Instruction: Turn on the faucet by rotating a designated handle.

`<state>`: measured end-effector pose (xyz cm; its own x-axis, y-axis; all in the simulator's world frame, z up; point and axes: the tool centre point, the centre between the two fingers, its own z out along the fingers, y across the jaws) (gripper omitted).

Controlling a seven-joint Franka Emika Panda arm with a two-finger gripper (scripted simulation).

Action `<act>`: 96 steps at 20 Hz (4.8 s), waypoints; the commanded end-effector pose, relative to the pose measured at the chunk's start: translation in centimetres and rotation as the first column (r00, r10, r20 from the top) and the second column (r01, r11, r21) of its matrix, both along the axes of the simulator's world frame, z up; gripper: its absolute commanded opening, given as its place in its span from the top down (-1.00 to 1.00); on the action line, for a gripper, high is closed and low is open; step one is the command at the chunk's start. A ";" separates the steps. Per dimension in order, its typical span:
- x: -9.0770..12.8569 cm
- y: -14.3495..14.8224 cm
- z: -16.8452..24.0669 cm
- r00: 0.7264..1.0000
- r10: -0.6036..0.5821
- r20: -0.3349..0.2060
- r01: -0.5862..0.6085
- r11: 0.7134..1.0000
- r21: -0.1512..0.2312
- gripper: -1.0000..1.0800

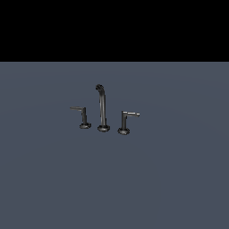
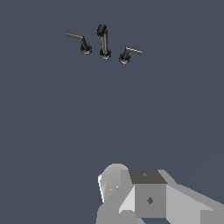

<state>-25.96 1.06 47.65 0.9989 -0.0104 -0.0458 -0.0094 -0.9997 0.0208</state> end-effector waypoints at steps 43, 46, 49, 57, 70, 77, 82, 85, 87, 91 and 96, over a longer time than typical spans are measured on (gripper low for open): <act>15.4 3.5 -17.7 0.698 -0.716 0.021 0.716 0.698 0.004 1.00; 16.9 3.2 -19.3 0.643 -0.765 0.022 0.765 0.643 0.005 1.00; 18.4 2.7 -20.9 0.586 -0.810 0.024 0.810 0.586 0.006 1.00; 22.2 0.9 -25.2 0.416 -0.909 0.030 0.909 0.417 0.008 1.00; 27.9 -4.5 -32.8 0.072 -0.997 0.043 0.997 0.072 0.013 1.00; 29.9 -7.5 -36.1 -0.089 -0.995 0.047 0.996 -0.089 0.017 1.00; 30.6 -9.0 -37.5 -0.162 -0.986 0.048 0.987 -0.161 0.020 1.00; 30.8 -9.5 -37.9 -0.183 -0.982 0.048 0.983 -0.182 0.020 1.00; 30.8 -9.6 -38.0 -0.187 -0.981 0.047 0.982 -0.187 0.021 1.00; 30.8 -9.5 -37.9 -0.184 -0.982 0.046 0.983 -0.184 0.020 1.00; 30.2 -9.7 -37.9 -0.184 -0.982 0.046 0.983 -0.184 0.020 1.00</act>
<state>4.52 -8.51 9.78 -0.1933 -0.9811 0.0001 -0.9811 0.1933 0.0000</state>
